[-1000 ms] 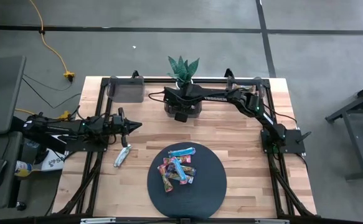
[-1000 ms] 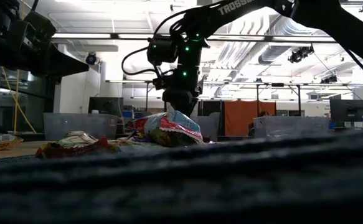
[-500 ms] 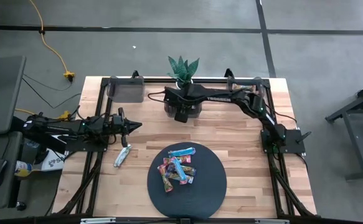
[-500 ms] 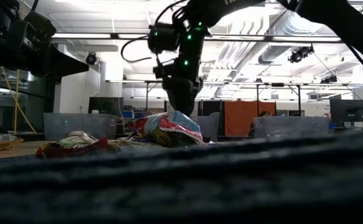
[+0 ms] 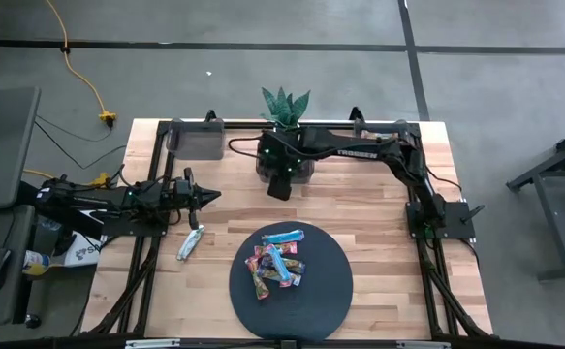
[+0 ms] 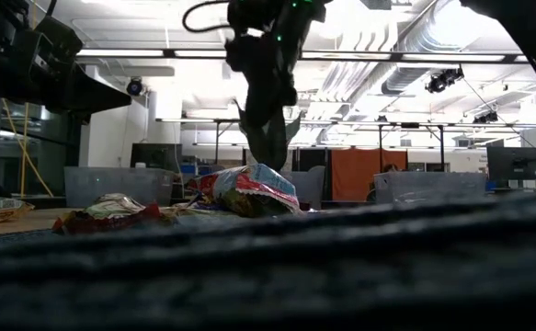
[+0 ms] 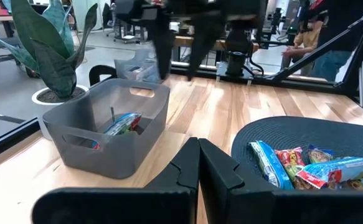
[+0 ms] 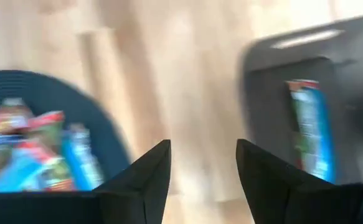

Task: Pick and place Granola Bars by type
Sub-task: Put the red granola bar into the middle black bin

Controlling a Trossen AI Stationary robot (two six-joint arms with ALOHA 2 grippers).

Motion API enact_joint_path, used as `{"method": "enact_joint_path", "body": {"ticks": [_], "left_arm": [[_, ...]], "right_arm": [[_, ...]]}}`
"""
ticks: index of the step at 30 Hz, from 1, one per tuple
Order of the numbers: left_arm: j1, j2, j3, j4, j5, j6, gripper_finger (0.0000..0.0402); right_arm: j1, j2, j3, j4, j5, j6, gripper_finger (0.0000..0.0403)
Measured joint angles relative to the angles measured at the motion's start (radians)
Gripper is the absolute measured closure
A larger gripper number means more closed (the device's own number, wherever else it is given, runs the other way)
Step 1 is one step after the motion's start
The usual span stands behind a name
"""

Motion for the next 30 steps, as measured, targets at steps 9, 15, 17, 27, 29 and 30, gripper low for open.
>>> {"method": "enact_joint_path", "body": {"ticks": [9,15,17,27,29,30], "left_arm": [[0.0,0.0,0.0,0.0,0.0,0.0,0.04],[0.0,0.0,0.0,0.0,0.0,0.0,0.04],[0.0,0.0,0.0,0.0,0.0,0.0,0.04],[0.0,0.0,0.0,0.0,0.0,0.0,0.04],[0.0,0.0,0.0,0.0,0.0,0.0,0.04],[0.0,0.0,0.0,0.0,0.0,0.0,0.04]], "right_arm": [[0.098,-0.003,0.0,0.008,-0.314,-0.021,0.0237],[0.181,-0.004,0.0,0.008,-0.363,-0.061,0.0237],[0.211,-0.003,0.0,0.008,-0.341,-0.066,0.0237],[0.353,0.007,0.0,-0.004,-0.115,-0.031,0.0237],[0.37,0.018,0.0,-0.005,-0.099,-0.005,0.0237],[0.378,0.025,0.0,-0.007,-0.09,0.008,0.0237]]}}
